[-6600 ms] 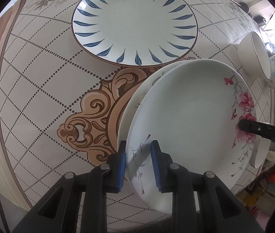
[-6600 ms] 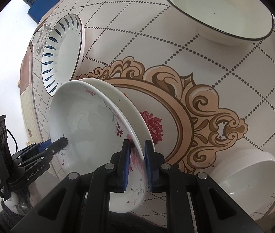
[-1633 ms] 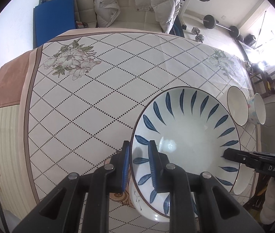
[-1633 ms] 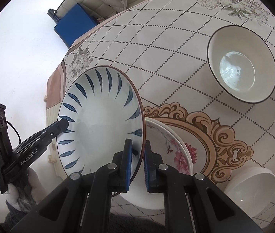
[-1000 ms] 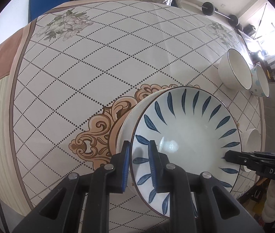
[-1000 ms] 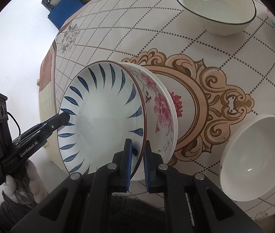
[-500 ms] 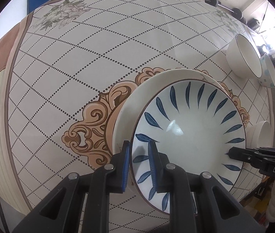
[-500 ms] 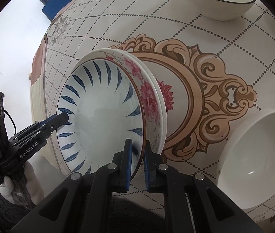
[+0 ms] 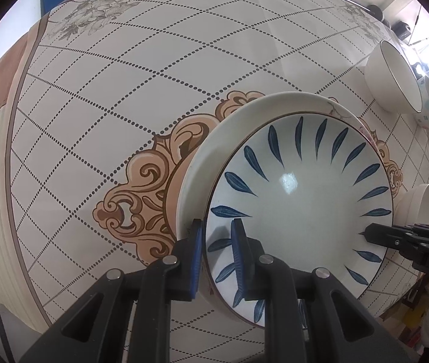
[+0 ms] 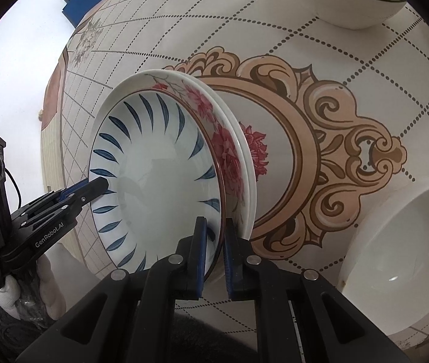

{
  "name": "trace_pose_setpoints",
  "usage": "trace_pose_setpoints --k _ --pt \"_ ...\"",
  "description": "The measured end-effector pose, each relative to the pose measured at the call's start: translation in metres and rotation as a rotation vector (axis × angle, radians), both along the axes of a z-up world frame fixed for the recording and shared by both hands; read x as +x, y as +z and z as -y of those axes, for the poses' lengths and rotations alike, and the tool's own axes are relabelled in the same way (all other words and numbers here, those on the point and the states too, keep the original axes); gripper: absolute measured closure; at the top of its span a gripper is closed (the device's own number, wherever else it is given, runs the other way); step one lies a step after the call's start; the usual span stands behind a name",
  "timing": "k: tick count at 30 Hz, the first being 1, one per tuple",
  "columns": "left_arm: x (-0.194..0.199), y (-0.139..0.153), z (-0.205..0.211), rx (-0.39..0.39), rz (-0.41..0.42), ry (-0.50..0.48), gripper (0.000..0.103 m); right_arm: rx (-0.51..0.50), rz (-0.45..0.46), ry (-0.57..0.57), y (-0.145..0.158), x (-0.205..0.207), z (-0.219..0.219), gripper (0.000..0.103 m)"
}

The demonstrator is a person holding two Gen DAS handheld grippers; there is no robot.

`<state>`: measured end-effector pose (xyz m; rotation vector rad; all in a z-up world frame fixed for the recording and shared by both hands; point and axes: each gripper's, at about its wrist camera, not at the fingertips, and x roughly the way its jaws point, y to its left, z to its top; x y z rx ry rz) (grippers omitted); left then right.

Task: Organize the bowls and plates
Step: 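Lower the blue-striped plate onto the pink-flower plate with both tools, then open both tools and lift them away from the plate stack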

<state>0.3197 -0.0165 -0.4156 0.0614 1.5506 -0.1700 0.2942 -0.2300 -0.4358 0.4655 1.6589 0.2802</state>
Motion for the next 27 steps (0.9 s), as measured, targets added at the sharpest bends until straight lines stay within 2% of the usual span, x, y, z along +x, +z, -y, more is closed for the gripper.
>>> trace_pose_setpoints --k 13,19,24,27 --pt "0.005 -0.006 0.002 0.008 -0.035 0.006 0.086 -0.013 0.033 -0.037 0.0 0.01 0.007 0.092" --pt "0.009 -0.01 -0.007 -0.025 -0.077 0.052 0.086 0.034 -0.03 -0.093 -0.007 0.014 0.019 0.092" --pt "0.011 -0.01 -0.011 -0.023 -0.093 0.071 0.085 0.067 -0.078 -0.11 -0.013 0.017 0.025 0.092" --pt "0.01 -0.008 -0.014 -0.022 -0.09 0.083 0.084 0.074 -0.094 -0.105 -0.013 0.016 0.025 0.088"
